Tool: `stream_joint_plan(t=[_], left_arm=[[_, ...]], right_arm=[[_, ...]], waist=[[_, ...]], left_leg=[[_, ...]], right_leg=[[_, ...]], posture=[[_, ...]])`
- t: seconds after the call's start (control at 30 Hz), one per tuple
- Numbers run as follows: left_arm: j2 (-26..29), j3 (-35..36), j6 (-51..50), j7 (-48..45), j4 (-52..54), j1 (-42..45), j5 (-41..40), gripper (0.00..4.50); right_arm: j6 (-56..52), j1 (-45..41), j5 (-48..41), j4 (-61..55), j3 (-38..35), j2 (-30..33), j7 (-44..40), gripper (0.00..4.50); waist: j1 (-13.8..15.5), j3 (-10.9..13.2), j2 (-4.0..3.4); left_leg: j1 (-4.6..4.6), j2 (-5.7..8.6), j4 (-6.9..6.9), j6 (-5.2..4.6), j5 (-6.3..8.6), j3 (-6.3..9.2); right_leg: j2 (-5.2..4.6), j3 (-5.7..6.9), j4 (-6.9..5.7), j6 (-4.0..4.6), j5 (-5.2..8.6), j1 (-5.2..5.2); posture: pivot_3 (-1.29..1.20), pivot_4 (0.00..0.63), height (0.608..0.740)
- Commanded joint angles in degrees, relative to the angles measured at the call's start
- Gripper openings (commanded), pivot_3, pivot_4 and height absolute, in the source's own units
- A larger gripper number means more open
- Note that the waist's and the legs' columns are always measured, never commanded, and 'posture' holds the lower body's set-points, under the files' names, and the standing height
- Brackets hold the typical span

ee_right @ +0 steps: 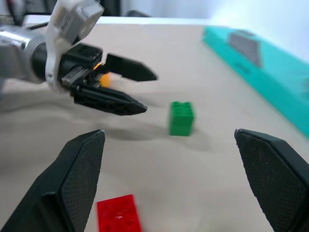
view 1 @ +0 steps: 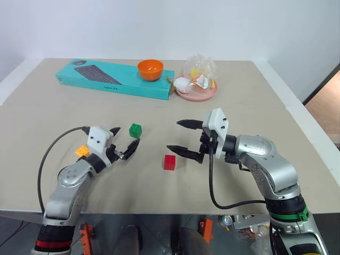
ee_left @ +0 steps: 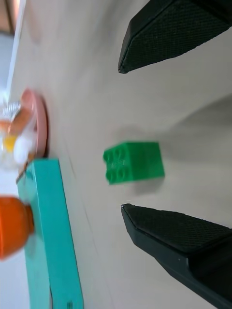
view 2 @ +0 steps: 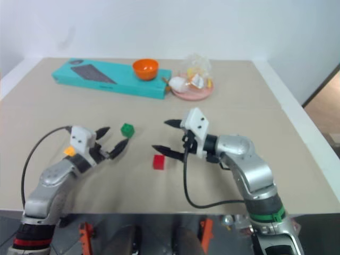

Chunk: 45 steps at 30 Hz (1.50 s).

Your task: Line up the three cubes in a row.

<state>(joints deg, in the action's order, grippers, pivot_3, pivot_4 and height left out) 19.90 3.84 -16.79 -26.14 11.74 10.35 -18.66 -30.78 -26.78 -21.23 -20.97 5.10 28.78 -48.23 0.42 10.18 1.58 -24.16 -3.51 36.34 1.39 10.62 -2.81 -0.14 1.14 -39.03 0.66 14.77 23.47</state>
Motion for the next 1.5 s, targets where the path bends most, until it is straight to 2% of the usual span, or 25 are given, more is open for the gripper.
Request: stream_joint_plan(t=[0.03, 0.73, 0.87, 1.07, 1.3, 1.5], left_arm=[[-2.3, 0.3, -1.2, 4.9, -2.5, 3.7, 2.0, 4.50], [-6.1, -2.5, -0.4, 2.7, -16.4, 12.7, 3.6, 4.50], [-6.5, -3.0, -0.1, 3.3, -17.2, 13.6, 4.4, 3.32], [-6.3, -2.4, 0.0, 4.9, -18.0, 14.7, 6.2, 1.31], [-4.4, -3.1, 0.3, 2.6, -17.4, 15.8, 7.2, 1.31], [4.1, -5.9, -0.3, -12.7, -9.6, 13.2, 4.0, 1.31]], right_arm=[[-0.6, 1.1, -1.6, -4.3, -3.0, -0.5, 3.5, 4.44], [3.9, 3.7, 1.6, -4.1, -2.0, 0.3, 7.9, 4.44], [4.0, 3.7, 2.0, -4.0, -2.2, 0.3, 8.1, 4.50], [4.0, 4.1, 2.1, -4.0, -2.1, 0.3, 8.2, 4.50], [4.0, 3.8, 2.2, -3.4, -1.8, 0.5, 7.9, 4.50], [4.2, 3.2, 2.1, -2.6, -1.9, 1.0, 7.2, 4.50]], waist=[[0.0, 0.0, 0.01], [-0.1, 0.0, 0.12], [-0.1, 0.1, 0.12], [-0.1, 0.1, 0.12], [-0.1, 0.1, 0.12], [-0.1, 0.1, 0.14]], left_leg=[[0.00, 0.02, 0.00, 0.00, 0.00, 0.00], [-0.03, 0.22, 0.00, -0.01, 0.01, -0.13], [-0.03, 0.21, 0.00, -0.01, 0.01, -0.13], [-0.03, 0.21, 0.00, -0.01, 0.01, -0.13], [-0.03, 0.21, 0.00, -0.01, 0.01, -0.13], [-0.08, 0.18, -0.03, 0.00, 0.01, -0.15]], right_leg=[[0.01, -0.01, 0.00, -0.01, -0.01, -0.01], [0.18, -0.21, 0.04, -0.10, -0.03, 0.05], [0.19, -0.21, 0.03, -0.10, -0.04, 0.05], [0.19, -0.21, 0.04, -0.10, -0.03, 0.05], [0.20, -0.21, 0.04, -0.11, -0.04, 0.06], [0.22, -0.23, 0.03, -0.11, -0.04, 0.13]], posture=[[0.00, 0.150, 0.740], [0.00, 0.150, 0.740], [0.00, 0.150, 0.740], [0.00, 0.150, 0.740], [0.00, 0.150, 0.740], [0.00, 0.150, 0.740]])
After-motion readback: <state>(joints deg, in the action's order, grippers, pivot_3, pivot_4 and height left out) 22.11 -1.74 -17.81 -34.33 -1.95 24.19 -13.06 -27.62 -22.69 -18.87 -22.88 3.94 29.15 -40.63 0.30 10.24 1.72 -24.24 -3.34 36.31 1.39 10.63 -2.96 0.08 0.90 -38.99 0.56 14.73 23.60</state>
